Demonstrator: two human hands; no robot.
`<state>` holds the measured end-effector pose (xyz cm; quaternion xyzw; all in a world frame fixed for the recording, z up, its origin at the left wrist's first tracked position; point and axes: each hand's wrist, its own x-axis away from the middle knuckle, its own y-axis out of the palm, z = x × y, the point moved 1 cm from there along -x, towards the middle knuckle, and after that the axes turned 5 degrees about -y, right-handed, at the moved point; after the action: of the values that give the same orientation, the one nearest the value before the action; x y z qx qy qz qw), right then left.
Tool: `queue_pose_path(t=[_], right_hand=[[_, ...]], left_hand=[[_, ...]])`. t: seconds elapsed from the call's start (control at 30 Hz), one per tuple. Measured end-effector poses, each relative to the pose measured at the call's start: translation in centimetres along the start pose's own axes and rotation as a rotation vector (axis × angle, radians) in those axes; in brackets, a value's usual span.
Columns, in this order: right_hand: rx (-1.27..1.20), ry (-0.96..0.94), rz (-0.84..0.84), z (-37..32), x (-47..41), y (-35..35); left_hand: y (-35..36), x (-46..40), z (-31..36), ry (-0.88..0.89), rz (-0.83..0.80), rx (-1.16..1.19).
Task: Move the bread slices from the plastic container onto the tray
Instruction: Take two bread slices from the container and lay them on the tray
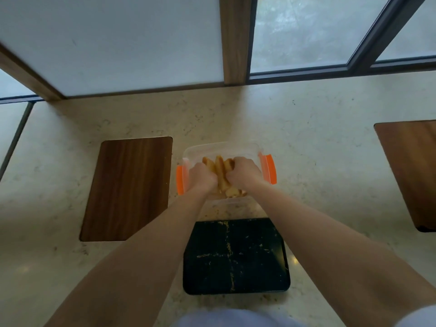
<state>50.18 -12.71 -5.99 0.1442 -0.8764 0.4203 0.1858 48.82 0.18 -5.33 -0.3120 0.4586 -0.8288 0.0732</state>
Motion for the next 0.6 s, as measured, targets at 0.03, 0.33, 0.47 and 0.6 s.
queue_pose_path(t=[0.03,0.33,0.47,0.6], right_hand=[[0.007,-0.010,0.011,-0.2,0.4,-0.5],[-0.175,-0.224,0.298,-1.9,6.9,-5.6],[-0.443,-0.216,0.301,-2.1,11.1,-5.6],[-0.559,-0.158,0.158,-0.9,14.3,-2.8]], left_hand=[[-0.5,0.3,0.1,0.028,0.014,0.022],[-7.9,4.7,-2.1,0.049,-0.265,0.680],[-9.3,7.7,-5.7,-0.060,-0.450,1.019],[-8.0,10.1,-11.0,-0.169,-0.427,1.082]])
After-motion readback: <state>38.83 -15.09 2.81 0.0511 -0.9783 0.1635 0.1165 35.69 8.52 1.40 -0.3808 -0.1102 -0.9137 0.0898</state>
